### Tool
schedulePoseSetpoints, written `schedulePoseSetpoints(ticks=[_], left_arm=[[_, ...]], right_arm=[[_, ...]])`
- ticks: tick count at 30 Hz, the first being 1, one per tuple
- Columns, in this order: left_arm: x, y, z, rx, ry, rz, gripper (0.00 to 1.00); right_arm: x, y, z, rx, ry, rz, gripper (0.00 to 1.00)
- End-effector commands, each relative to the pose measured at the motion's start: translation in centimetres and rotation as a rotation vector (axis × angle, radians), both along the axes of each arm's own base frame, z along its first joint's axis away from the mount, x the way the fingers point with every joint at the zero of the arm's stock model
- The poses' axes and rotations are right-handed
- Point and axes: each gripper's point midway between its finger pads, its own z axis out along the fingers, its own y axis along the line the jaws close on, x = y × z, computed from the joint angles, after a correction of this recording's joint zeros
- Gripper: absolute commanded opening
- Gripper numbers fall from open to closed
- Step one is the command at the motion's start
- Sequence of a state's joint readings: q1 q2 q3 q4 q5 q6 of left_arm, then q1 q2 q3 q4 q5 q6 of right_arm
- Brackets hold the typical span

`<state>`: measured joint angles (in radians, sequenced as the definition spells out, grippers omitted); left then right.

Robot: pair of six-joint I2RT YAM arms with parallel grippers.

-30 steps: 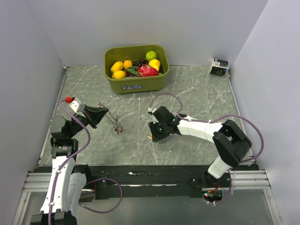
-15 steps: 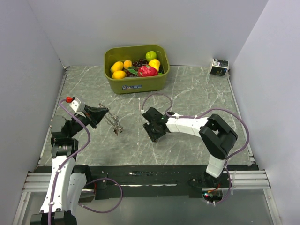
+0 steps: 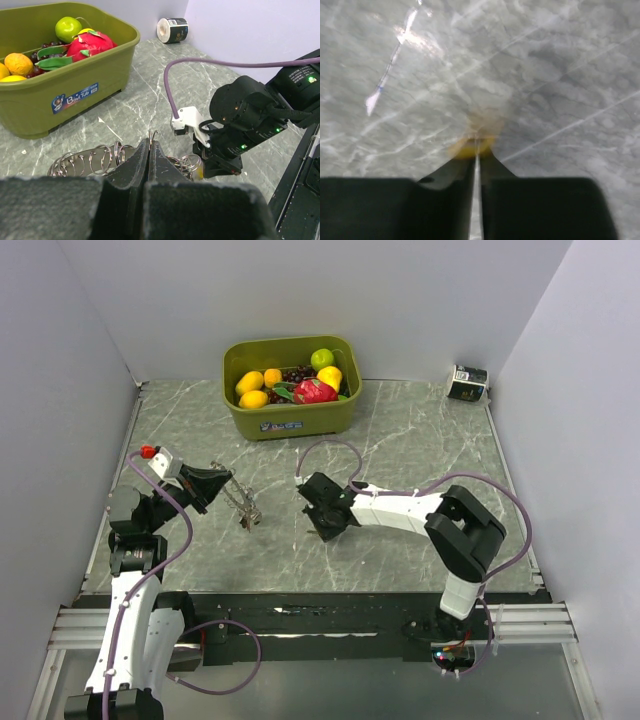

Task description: Put the keys on the keyring

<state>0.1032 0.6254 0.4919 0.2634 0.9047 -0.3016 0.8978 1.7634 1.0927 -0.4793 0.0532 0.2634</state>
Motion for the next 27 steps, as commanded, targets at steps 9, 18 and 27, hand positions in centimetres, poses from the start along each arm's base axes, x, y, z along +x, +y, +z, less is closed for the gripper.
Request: schedulePoseSetpoints(ticks=[9,18,27], left_arm=[[-0.5,-0.4,2.0,0.006,-0.078,-0.028,0.01],[-0.7,-0.4,2.0,0.007,-0.082,-0.034,0.01],[-1.0,-0.9,1.8,0.019,-0.082,-0.066,0.01]], right_arm=[[-0.2,-0.1,2.5,0.026,-0.035,0.03,0.0],[-0.3,0.6,4.7,0.126,-0.08,0.055,0.0],[0.7,0.5,9.8,0.248,-0.221,0.097,0.0]])
